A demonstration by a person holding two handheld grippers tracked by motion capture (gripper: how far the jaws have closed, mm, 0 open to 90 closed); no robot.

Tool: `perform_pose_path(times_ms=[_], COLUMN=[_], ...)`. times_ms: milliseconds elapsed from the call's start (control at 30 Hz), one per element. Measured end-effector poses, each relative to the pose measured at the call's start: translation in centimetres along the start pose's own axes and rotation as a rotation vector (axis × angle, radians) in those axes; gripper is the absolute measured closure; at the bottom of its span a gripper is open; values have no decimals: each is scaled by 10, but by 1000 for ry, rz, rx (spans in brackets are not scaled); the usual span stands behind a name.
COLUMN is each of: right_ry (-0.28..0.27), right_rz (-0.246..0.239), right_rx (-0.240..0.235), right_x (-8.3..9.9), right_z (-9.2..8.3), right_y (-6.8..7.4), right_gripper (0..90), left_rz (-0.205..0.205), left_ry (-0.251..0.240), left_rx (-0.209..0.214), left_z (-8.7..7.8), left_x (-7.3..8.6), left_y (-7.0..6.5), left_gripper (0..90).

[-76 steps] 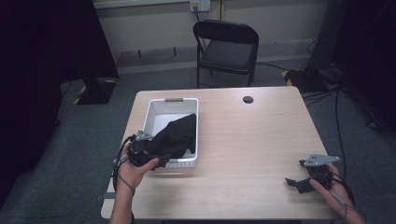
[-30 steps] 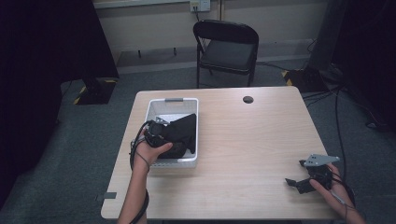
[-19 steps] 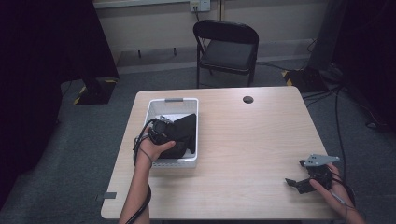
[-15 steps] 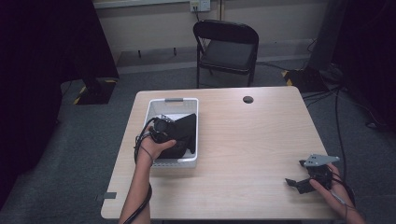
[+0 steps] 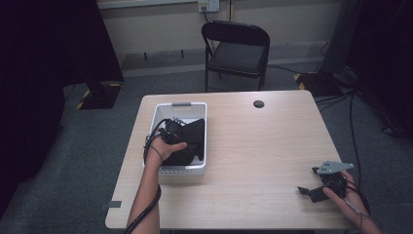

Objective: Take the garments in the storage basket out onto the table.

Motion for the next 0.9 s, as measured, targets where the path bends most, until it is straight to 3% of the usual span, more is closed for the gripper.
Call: perform_pose_path(times_ms=[133, 400, 500, 767, 900], right_ry=[0, 0, 0, 0, 0], right_rz=[0, 0, 0, 0, 0], right_rx=[0, 0, 0, 0, 0], right_x=[0, 0, 0, 0, 0], right_z=[0, 0, 0, 0, 0], right_y=[0, 0, 0, 0, 0], right_gripper=[0, 0, 0, 0, 0], left_rz=[34, 24, 31, 25, -13], left_ry=[28, 35, 32, -8, -66], left_rx=[10, 24, 10, -32, -55], left_z=[9, 21, 23, 24, 15], left_x=[-3, 0, 0, 3, -3], left_y=[-2, -2, 0, 4, 5], left_gripper=[44, 110, 158, 448, 602])
Point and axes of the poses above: each handheld gripper's, and its own axes: z roughly forward along the jaws, x roughly out of its underside, y roughly to its left, the point moved 9 cm from there along z, roughly forward along the jaws, and after that the axes turned 11 degrees about -z, right-handed, at the moved point
